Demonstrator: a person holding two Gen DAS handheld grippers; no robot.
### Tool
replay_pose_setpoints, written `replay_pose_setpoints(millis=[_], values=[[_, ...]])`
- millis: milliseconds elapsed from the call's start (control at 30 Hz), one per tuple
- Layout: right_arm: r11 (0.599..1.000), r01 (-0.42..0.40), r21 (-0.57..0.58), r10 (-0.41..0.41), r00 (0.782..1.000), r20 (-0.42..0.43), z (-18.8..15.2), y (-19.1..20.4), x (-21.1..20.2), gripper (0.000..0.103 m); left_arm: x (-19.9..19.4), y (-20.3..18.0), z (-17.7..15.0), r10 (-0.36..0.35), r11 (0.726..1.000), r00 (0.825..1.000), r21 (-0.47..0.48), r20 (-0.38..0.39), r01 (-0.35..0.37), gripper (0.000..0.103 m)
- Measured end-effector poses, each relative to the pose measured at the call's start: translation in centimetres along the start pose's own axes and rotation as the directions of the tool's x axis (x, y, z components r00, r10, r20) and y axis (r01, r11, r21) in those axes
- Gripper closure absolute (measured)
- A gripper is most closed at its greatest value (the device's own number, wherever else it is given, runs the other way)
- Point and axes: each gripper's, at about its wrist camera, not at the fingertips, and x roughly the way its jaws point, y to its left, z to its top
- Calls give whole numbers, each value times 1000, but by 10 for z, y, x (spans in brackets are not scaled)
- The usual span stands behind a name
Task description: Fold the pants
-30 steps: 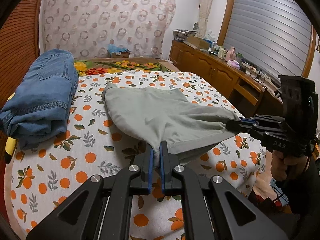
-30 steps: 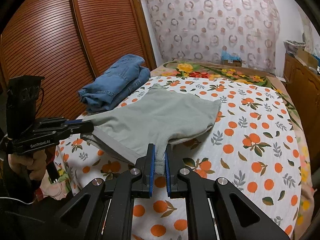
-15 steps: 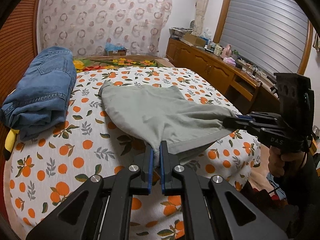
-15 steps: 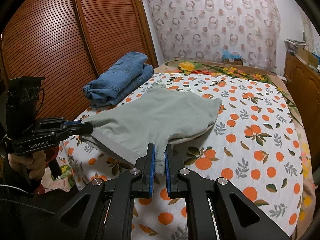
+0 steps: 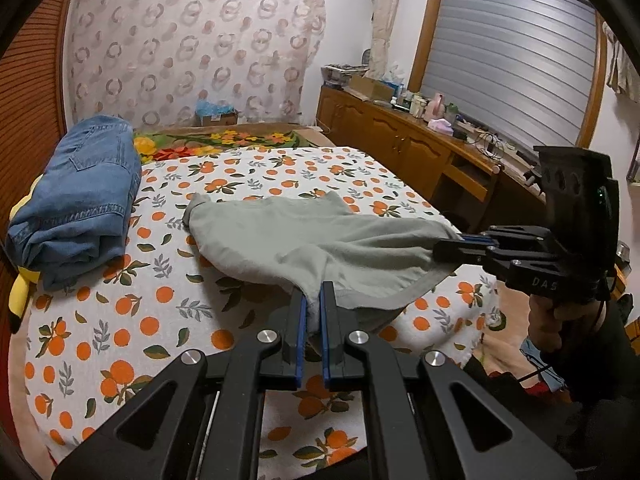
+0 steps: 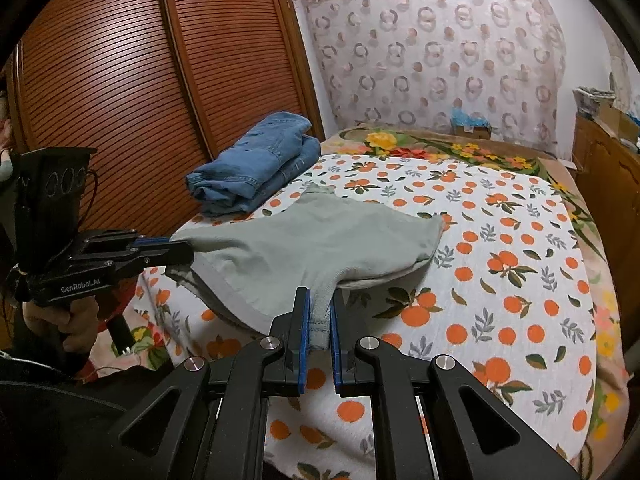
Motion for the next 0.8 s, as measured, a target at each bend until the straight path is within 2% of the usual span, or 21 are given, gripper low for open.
replay_pose_setpoints(millis=[167, 333, 567, 800], values=[[1000, -6, 24, 6, 1000, 5, -4, -2, -5, 94, 1, 1, -3, -5, 1000, 1000, -4, -9, 5, 96], [999, 4, 54, -3, 1000, -6, -2, -10, 7, 94, 18, 12, 2, -4, 1000, 999, -26, -32, 3, 96], [998, 32, 57, -33, 999, 26, 24, -20, 29, 94, 38, 31, 35, 37, 999, 999, -14, -16, -37, 96], [996, 71, 57, -72, 997, 10, 49, -33, 70, 94, 68, 46, 58, 70, 997, 996, -12, -49, -71, 96]])
